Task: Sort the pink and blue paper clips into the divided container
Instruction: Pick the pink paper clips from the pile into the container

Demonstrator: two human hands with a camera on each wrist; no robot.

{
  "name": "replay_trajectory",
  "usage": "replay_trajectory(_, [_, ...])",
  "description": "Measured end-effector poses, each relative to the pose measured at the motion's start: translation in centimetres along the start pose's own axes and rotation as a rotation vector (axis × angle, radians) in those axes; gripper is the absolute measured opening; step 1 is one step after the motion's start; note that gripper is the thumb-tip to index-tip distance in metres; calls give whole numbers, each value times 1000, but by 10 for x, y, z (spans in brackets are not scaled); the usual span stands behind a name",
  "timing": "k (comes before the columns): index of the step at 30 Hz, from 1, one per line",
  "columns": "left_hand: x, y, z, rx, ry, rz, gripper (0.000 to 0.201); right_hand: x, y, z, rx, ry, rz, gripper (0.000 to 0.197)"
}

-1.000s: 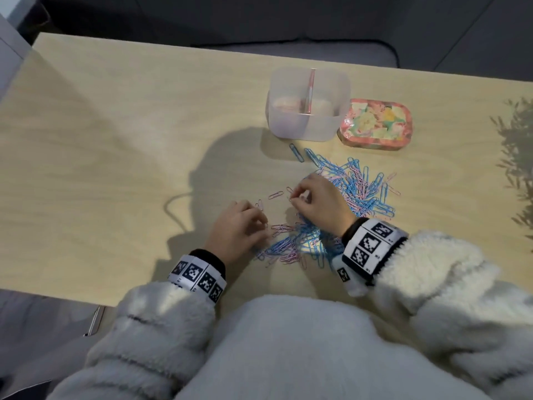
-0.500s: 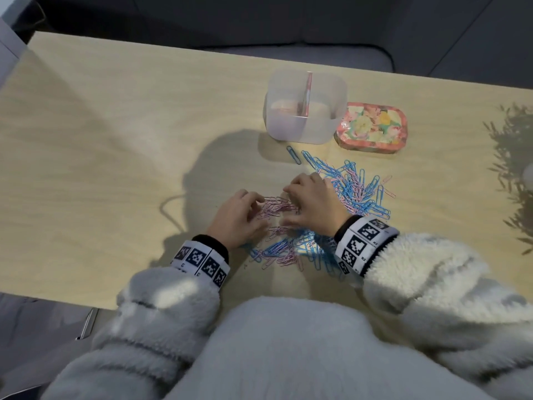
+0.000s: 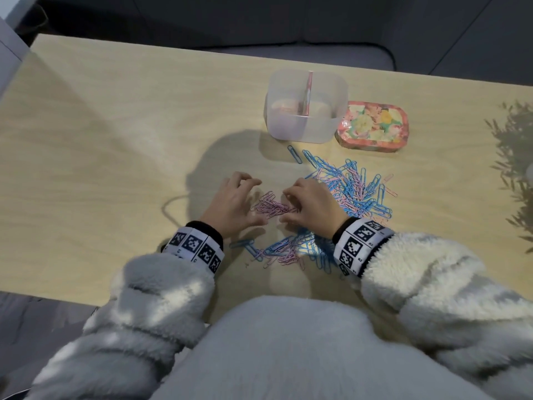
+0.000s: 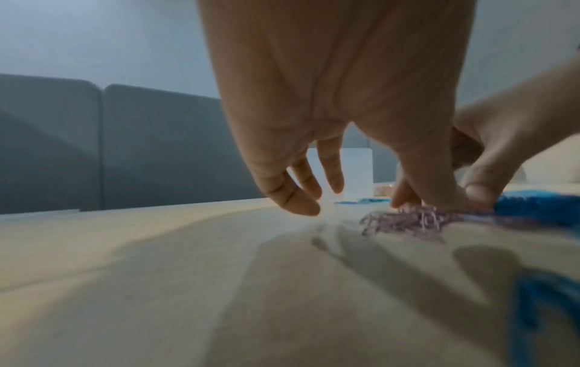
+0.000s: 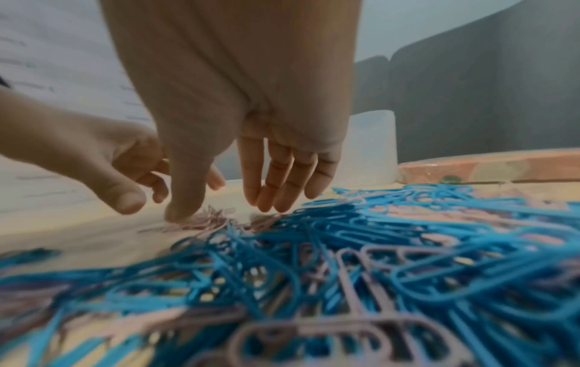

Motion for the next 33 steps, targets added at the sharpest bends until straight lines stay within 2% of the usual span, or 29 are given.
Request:
replay_trajectory(2, [-2,3,1,-93,25,-73,79,-1,4,-4,75,-33,-10,51])
replay_trajectory(4, [-8,5,3,-102,17,-110,67,-5,5,-10,98,-46,-13,49])
replay_trajectory(8, [-16,6,7,-42,-15,-52,29,-11,4,-21,79,-63,-7,29])
replay_trajectory(11, [-17,12,10,-27,-29,-18,18,-16,4,-23,82,-72,-31,25])
replay_trajectory(16, [-17,13,9,-36,-18,-2,15,-17,6,-21,34,-58,-68,16])
replay_trajectory(21, [-17,15,6,-14,-64,9,12,-19,-6,-7,-207,71,-82,10])
replay_trajectory(25, [-18,16,9,-29,-82,-4,11,-31,-44,2,-379,100,31,12])
replay_trajectory(30, [-22,16,11,-70,-99,-38,11,-72,-108,12,-464,162,212,9])
replay_trajectory(33, [-24,19,16,-106,-64,-53,14,-102,-128,16,-477,232,283,25])
Point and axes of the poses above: each hand's wrist, its own x-axis away from the middle knuckle, its own y-axis out of the palm, z = x × y, the point moved 1 cm from there along -x, towards the middle knuckle, and after that the axes turned 7 degrees about x, right-handed, at the moved point
